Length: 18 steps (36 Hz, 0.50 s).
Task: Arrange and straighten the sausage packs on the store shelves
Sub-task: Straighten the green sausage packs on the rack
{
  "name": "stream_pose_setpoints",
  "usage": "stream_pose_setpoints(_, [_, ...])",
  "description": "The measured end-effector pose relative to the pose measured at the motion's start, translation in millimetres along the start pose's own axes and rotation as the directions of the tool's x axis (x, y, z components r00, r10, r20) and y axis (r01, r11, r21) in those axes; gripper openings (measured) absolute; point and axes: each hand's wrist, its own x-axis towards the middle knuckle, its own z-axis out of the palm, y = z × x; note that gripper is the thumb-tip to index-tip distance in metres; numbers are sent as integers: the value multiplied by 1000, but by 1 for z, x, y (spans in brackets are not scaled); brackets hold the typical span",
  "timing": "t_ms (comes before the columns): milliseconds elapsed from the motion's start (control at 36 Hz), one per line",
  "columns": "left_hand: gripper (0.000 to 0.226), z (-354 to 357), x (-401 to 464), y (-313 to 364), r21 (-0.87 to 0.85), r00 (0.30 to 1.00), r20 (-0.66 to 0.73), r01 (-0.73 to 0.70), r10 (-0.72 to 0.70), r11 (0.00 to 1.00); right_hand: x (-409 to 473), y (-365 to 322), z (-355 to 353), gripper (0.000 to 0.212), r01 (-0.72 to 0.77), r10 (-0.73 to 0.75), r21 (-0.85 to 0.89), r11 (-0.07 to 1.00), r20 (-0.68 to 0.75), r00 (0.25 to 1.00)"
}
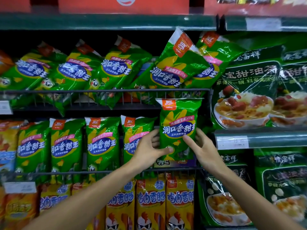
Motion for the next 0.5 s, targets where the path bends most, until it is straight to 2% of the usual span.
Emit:
stream_pose_setpoints(139, [63, 6, 2, 5, 95, 998, 40, 34, -38, 995, -5, 21, 0, 42, 9, -10, -18, 1000, -90, 996])
stream_pose_setpoints(222, [78, 7, 1, 0, 117, 994, 32, 104, -108, 988, -9, 28, 1, 43, -43, 41, -60, 997, -35, 999])
stream_pose_setpoints(306, [83, 9, -6, -6, 127, 990, 14, 137, -140, 982, -9, 35, -3, 35, -93, 113, -232, 968, 70, 991])
stream_pose_setpoints(417, [90, 20, -22, -11, 150, 1000, -26, -14, 18, 989, -10, 39, -1, 32, -82, 96, -278, 957, 40, 995])
stream_pose_setpoints(500, [94, 27, -35, -11, 244, 964, -55, -241, 261, 940, -16, 48, 4, 55, -21, -4, -286, 958, -86, 996])
